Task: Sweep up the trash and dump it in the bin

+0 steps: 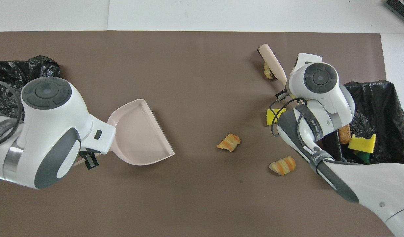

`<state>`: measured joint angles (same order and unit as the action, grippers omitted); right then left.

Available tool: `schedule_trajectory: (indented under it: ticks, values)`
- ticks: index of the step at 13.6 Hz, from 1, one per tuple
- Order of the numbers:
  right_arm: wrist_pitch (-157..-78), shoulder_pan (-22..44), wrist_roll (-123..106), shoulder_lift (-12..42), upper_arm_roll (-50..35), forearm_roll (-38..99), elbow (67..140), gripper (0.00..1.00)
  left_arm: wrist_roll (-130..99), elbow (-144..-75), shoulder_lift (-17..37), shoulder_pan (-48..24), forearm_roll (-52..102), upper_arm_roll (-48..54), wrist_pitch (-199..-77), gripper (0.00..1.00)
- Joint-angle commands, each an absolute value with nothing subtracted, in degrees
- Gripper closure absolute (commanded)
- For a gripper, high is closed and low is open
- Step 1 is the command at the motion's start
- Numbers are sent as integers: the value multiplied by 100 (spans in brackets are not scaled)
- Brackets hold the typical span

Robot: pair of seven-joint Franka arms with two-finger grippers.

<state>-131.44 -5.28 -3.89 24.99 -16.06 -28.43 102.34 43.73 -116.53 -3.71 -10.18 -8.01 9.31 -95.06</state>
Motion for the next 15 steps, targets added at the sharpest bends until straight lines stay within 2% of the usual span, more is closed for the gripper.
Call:
schedule_trajectory:
  ticks: [1,5,7,10,12,15]
  values:
    - [-12160,-536,-580,2453,-2062,-2534,10248,100,4762,-12987,-1308,-1090,-923,932,-10413,100]
    - [-11094,-527,-528,2199,-2618,-1654,10169,100,4737,-13226,-1231,-1467,-914,949,-11028,100]
    - [-10882,-527,-527,1987,-2663,-1503,9968,100,4720,-13298,-1222,-1573,-914,949,-11232,100]
    - [-10985,-633,-580,2013,-2619,-1669,9765,100,4641,-13298,-985,-1687,-905,949,-11504,100]
    - [-11615,-702,-580,2083,-2593,-2273,9773,100,4317,-13289,-958,-1714,-879,958,-11549,100]
    - [-11909,-923,-598,2451,-2601,-2995,9809,100,4114,-13280,-897,-1881,-844,958,-11601,100]
